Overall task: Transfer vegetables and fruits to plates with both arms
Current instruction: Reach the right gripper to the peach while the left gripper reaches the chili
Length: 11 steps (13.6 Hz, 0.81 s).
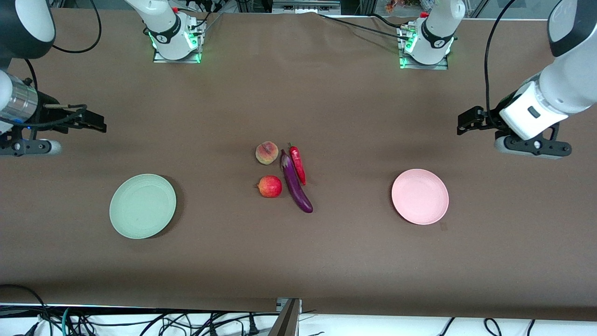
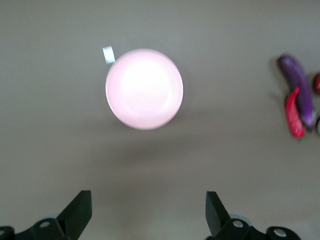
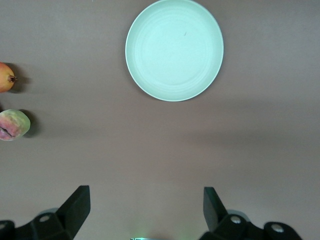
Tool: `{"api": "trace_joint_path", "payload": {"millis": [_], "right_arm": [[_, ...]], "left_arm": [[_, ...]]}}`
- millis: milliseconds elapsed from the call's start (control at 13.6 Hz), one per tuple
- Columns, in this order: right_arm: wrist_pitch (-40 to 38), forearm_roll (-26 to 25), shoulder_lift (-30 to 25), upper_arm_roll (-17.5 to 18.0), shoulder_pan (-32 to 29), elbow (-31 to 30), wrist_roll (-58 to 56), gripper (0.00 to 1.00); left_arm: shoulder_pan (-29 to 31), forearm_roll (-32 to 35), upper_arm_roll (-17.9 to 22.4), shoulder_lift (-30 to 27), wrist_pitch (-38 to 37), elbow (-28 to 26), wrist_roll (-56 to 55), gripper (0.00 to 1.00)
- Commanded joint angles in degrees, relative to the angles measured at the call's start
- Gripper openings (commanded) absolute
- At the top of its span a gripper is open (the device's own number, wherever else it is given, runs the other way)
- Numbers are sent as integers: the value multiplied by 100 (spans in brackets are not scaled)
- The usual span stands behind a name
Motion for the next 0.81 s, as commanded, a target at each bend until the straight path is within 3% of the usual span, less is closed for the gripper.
{"api": "trace_joint_path", "payload": {"millis": [0,293,513,733], "right_arm": [[-1,216,290,0,-7,95,-4,100],[-71,163,554,-9,2,78,-83,100],[-1,251,809,9,11,69,-57,100],[113,960,1055,9,55,69,22,100]], "left_arm": [[-21,-4,18,316,-239,150,57,100],[-64,-91,9,316,-265,158,-5,100],[-109,-643,0,298,-379,150,-1186,100],[-249,-1127,-88,420,-257,97,-1737,100]]}}
